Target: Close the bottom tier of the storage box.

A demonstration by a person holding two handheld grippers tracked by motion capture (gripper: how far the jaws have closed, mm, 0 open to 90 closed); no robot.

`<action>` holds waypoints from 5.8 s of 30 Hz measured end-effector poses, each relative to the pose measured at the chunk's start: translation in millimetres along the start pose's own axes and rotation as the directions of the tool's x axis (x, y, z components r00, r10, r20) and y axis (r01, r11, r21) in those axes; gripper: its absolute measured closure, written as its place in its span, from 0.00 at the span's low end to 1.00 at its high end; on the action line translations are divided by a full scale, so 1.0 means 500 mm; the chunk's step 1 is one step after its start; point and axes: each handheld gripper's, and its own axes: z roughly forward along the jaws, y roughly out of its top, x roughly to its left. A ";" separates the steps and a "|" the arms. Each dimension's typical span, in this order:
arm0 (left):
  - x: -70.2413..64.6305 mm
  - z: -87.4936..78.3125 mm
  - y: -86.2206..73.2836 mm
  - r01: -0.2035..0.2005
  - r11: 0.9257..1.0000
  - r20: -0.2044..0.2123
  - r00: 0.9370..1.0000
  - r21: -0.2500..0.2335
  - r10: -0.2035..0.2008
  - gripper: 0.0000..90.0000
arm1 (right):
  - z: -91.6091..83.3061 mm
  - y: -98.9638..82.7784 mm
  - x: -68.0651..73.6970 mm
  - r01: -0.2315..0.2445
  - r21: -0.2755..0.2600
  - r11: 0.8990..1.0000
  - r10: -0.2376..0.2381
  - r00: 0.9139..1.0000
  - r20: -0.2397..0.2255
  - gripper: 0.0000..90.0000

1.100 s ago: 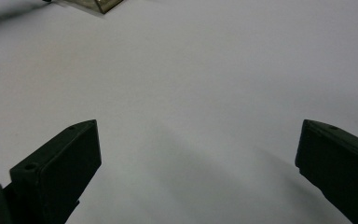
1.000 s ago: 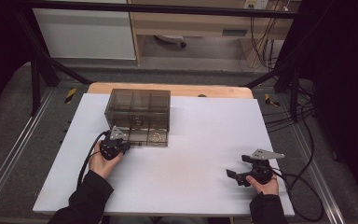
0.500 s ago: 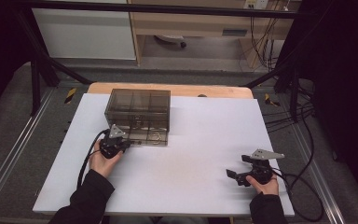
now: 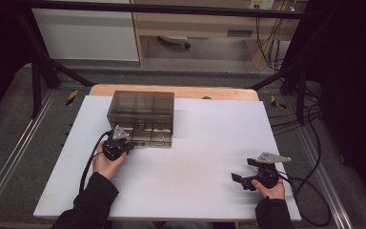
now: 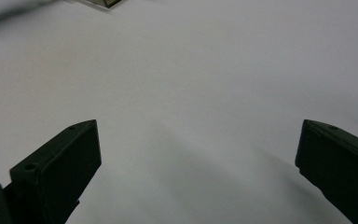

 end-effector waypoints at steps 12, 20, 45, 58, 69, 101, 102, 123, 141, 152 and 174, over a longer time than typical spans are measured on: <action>0.002 0.010 0.006 0.000 1.000 -0.013 1.000 -0.011 -0.001 1.00 | 0.000 0.000 0.000 0.000 0.000 1.000 0.000 1.000 0.000 0.01; 0.007 0.015 0.006 0.008 1.000 -0.017 1.000 -0.017 -0.008 1.00 | 0.001 0.000 0.000 0.001 0.001 1.000 -0.001 1.000 -0.001 0.01; 0.017 0.033 0.016 -0.005 1.000 -0.037 0.999 -0.025 0.004 1.00 | 0.000 0.000 0.000 0.002 0.001 1.000 -0.002 1.000 0.000 0.01; 0.028 0.042 0.024 0.022 0.999 -0.043 0.999 -0.034 -0.024 1.00 | 0.001 0.000 0.000 0.002 0.002 1.000 -0.002 1.000 0.000 0.01; 0.036 0.048 0.024 0.030 0.998 -0.060 0.998 -0.054 -0.033 1.00 | 0.001 0.000 0.000 0.001 0.004 1.000 -0.001 1.000 -0.001 0.01; 0.049 0.063 0.019 0.037 0.997 -0.105 0.994 -0.074 -0.044 1.00 | 0.002 -0.001 0.000 0.001 0.005 1.000 -0.001 1.000 -0.001 0.01; 0.050 0.062 0.019 0.040 0.996 -0.100 0.994 -0.074 -0.047 1.00 | 0.002 -0.001 0.000 0.001 0.004 1.000 -0.001 1.000 -0.001 0.01; 0.023 -0.036 0.000 0.058 0.995 0.030 0.998 -0.086 -0.056 0.75 | 0.002 -0.001 0.001 -0.001 0.001 1.000 0.001 1.000 0.000 0.01; 0.007 -0.098 -0.082 0.044 0.992 0.068 0.997 -0.117 -0.036 0.20 | 0.003 -0.001 0.001 -0.005 0.002 1.000 0.005 1.000 0.000 0.01; 0.007 -0.123 -0.123 0.014 0.995 0.042 0.999 -0.097 -0.010 0.08 | 0.004 -0.002 0.001 0.000 0.003 1.000 0.000 1.000 0.001 0.01; 0.042 -0.142 -0.166 0.037 0.996 0.027 0.999 -0.079 -0.035 0.08 | 0.001 -0.001 0.002 0.000 0.001 1.000 0.000 1.000 -0.002 0.01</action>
